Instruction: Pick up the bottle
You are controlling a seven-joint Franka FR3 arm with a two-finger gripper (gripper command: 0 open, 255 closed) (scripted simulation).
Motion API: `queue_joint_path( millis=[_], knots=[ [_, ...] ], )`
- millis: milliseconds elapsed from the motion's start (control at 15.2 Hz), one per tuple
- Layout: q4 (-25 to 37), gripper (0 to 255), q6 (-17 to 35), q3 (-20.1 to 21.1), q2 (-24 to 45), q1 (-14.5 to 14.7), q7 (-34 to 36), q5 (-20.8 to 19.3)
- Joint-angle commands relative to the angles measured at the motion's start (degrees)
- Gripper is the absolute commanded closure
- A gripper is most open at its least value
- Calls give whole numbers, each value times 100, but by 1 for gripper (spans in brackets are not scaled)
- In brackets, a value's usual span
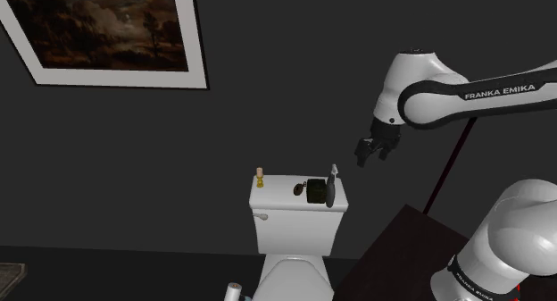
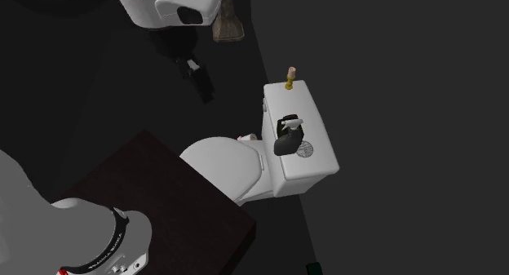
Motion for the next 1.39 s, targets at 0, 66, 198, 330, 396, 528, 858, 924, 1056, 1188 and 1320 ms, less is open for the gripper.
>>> queue_joint_path(
  millis=[0, 66, 198, 330, 396, 528, 858, 924, 1056, 1188, 1320],
  knots=[
    [-247, 0, 639, 75, 212, -88, 177, -66],
    [-347, 0, 968, 115, 368, -140, 268, -106],
    [-509, 0, 1639, 203, 734, -263, 469, -207],
    [-616, 0, 2323, 310, 1168, -422, 704, -350],
    [-649, 0, 2666, 373, 1408, -520, 841, -447],
    [-669, 0, 3344, 537, 1926, -778, 1176, -715],
    [-381, 0, 4811, 1367, 3377, -2144, 3013, -2667],
    [-214, 0, 4985, 1571, 3696, -2550, 3806, -3592],
    [278, 0, 5098, 1602, 4360, -2952, 5699, -5752],
    [811, 0, 5081, 1157, 4958, -2694, 7280, -7413],
    [1317, 0, 5054, 707, 5484, -2329, 8538, -8613]
  ],
)
